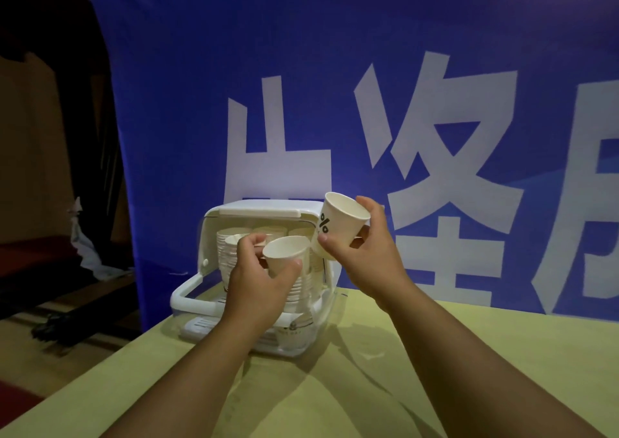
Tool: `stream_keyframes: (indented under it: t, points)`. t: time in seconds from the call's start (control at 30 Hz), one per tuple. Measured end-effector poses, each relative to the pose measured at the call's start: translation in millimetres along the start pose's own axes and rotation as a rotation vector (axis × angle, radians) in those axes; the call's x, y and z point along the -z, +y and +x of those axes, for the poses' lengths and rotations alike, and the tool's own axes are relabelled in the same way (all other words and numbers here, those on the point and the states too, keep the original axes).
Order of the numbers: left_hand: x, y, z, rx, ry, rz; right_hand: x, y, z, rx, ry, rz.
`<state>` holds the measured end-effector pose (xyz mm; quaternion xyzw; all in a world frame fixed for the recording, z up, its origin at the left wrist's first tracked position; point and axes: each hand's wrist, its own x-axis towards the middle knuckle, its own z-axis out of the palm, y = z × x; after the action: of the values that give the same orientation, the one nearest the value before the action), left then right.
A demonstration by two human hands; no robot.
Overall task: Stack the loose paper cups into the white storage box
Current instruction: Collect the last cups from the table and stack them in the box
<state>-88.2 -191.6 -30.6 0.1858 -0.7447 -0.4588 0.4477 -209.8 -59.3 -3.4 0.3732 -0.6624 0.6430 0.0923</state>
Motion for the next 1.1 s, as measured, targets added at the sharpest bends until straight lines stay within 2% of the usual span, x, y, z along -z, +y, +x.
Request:
stream_keyframes:
  t: [0.13,0.33,0.43,0.53,0.8,0.93,1.1]
  points:
    - [4,-1,-1,-0.013,-0.097,0.199,-3,-4,-2,0.004,0.026,0.028]
    - [10,-4,-4,0.005,-0.176,0.481,-17,-13,-9,0.021,-0.029,0.032]
    - [13,-4,-4,0.020,-0.255,0.459,-30,-7,-16,0.017,-0.055,-0.070]
    - [16,-9,-1,0.023,-0.264,0.436,-35,-3,-18,-0.006,-0.089,-0.150]
    - [18,-18,4,0.026,-0.285,0.411,-38,-6,-18,-0.021,-0.098,-0.133]
    - [19,-19,5,0.022,-0.290,0.398,-42,-7,-19,-0.029,-0.044,-0.103]
    - [20,-17,4,0.006,-0.277,0.386,-41,2,-21,-0.027,-0.080,-0.231]
